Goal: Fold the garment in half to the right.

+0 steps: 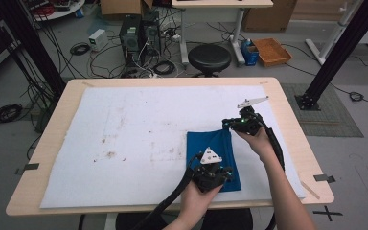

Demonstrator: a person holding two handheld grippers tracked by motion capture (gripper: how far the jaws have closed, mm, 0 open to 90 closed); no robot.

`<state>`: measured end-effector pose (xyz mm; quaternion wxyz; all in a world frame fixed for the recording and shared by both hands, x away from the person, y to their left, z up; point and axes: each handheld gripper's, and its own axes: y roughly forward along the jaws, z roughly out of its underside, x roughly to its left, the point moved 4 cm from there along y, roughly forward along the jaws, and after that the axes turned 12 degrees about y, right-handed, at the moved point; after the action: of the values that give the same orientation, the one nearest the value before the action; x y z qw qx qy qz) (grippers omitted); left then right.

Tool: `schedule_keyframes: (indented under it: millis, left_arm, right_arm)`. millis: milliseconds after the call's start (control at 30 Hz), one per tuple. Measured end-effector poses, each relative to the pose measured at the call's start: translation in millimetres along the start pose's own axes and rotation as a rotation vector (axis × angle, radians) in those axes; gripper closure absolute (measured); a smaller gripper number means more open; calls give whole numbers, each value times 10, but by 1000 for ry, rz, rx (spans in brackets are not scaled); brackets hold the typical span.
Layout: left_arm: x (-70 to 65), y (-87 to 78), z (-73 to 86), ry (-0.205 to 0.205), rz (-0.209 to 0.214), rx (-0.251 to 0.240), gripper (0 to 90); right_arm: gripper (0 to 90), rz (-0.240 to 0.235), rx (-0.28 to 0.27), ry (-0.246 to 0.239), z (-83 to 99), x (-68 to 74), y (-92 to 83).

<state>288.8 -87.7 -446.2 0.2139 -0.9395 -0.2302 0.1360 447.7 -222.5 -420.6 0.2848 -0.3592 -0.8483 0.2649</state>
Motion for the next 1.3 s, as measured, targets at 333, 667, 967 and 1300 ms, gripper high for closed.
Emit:
schedule_keyframes:
  millis: [333,667,967,1300]
  left_arm:
    - [149,-224,-42,10,-34,-53,541]
    - [873,-570,5,-1,-248,-52,539]
    - [1446,-434,-78,-65,-329,-22,540]
    - [1708,-119,-72,-29,-380,92,561]
  right_arm:
    - [675,110,-57,33,53,-10,-135]
    - [867,207,-80,23,255,149,-50]
    - [878,229,-86,116,352,-82,-103]
    - [643,132,-130,172,693,211,-511]
